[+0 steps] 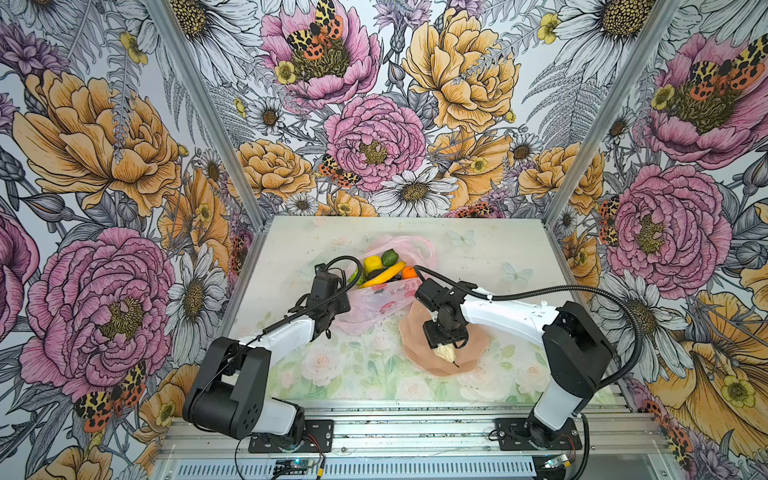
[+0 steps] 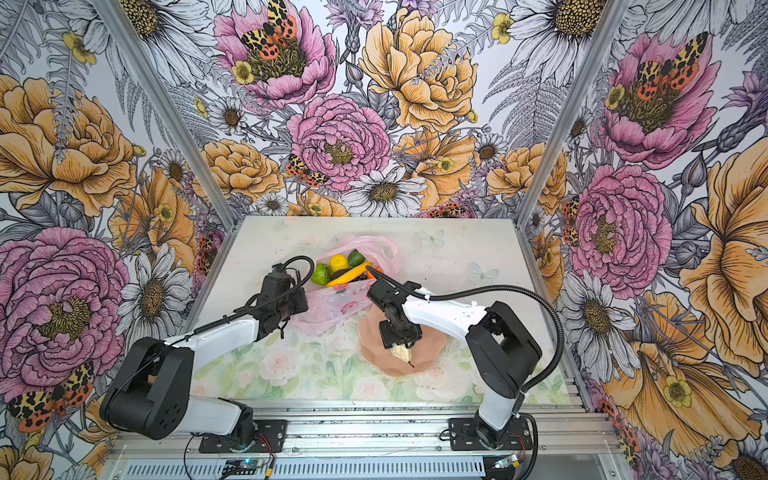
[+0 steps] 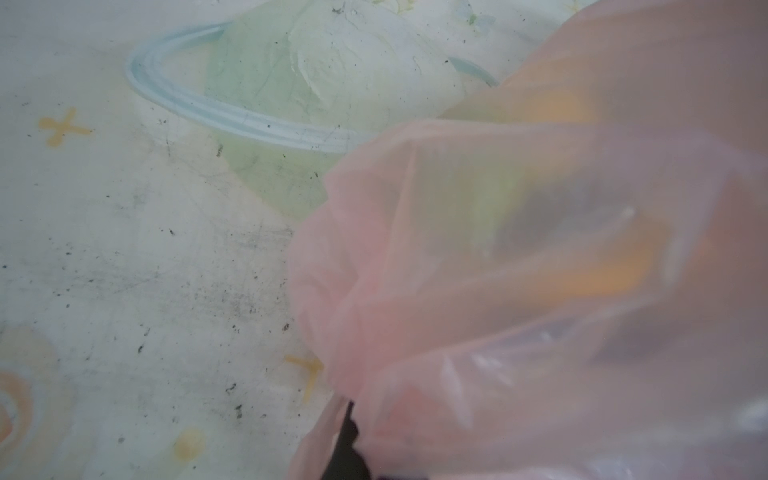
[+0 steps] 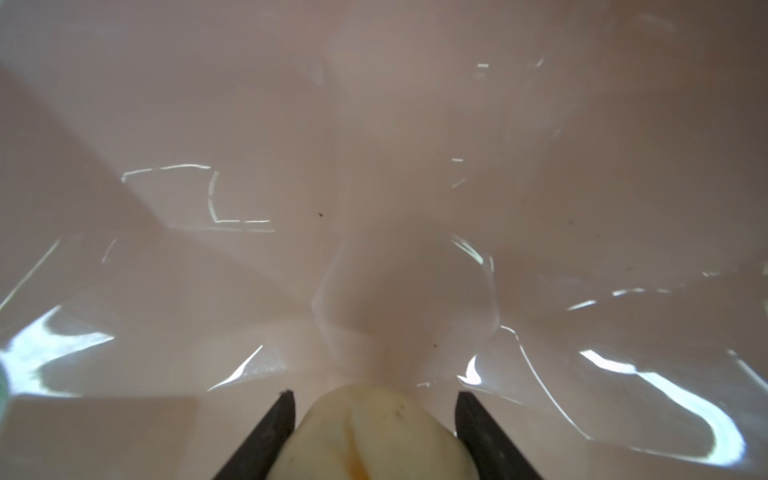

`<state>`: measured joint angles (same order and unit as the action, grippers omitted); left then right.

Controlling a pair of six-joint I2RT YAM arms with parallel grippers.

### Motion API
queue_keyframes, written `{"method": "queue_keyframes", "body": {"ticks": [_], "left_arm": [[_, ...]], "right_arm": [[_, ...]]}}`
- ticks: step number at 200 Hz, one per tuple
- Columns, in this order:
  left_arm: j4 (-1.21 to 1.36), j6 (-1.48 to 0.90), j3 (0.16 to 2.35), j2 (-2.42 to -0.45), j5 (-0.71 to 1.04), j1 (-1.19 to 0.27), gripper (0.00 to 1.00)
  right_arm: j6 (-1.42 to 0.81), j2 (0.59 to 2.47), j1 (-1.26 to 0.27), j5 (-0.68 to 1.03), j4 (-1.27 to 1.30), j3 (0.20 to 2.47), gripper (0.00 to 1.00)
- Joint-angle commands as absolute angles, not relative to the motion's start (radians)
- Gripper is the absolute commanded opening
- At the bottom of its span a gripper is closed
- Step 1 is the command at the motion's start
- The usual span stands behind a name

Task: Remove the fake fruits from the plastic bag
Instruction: 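Carry the peach to the peach plate and release it there, then move the right gripper back into the bag above the grapes and banana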

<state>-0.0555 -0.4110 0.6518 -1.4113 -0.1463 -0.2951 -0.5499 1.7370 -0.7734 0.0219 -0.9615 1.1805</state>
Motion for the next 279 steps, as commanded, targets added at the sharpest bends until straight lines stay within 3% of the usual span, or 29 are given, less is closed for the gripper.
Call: {"method": "queue_keyframes", "body": {"ticks": [1,42,76,150,213,279], "left_arm": [[-0.037,-0.393,0.652,-1.405,-0.16,-0.29,0.0],[-0.036,-0.391,0.653,-1.408,-0.16,-0.288,0.0],[-0.038,-0.391,0.655,-1.409,-0.156,-0.289,0.0],[-0.048,-0.405,0.651,-1.402,-0.156,-0.293,0.0],[-0.083,-0.485,0.654,-1.398,-0.095,-0.309,0.0],[-0.123,-0.48,0.775,-1.433,-0.116,-0.206,0.0]], "right_arm": [[-0.54,1.764,-0.785,-0.004,-0.969,1.175,0.62],[-0.532,1.793,-0.788,-0.003,-0.969,1.179,0.66],[-0.529,1.794,-0.787,-0.01,-0.971,1.191,0.79],[-0.535,1.749,-0.788,-0.033,-0.995,1.211,0.91],[-0.575,1.602,-0.759,-0.178,-1.014,1.333,0.9],[-0.526,1.792,-0.759,-0.165,-0.798,1.602,0.83]]}}
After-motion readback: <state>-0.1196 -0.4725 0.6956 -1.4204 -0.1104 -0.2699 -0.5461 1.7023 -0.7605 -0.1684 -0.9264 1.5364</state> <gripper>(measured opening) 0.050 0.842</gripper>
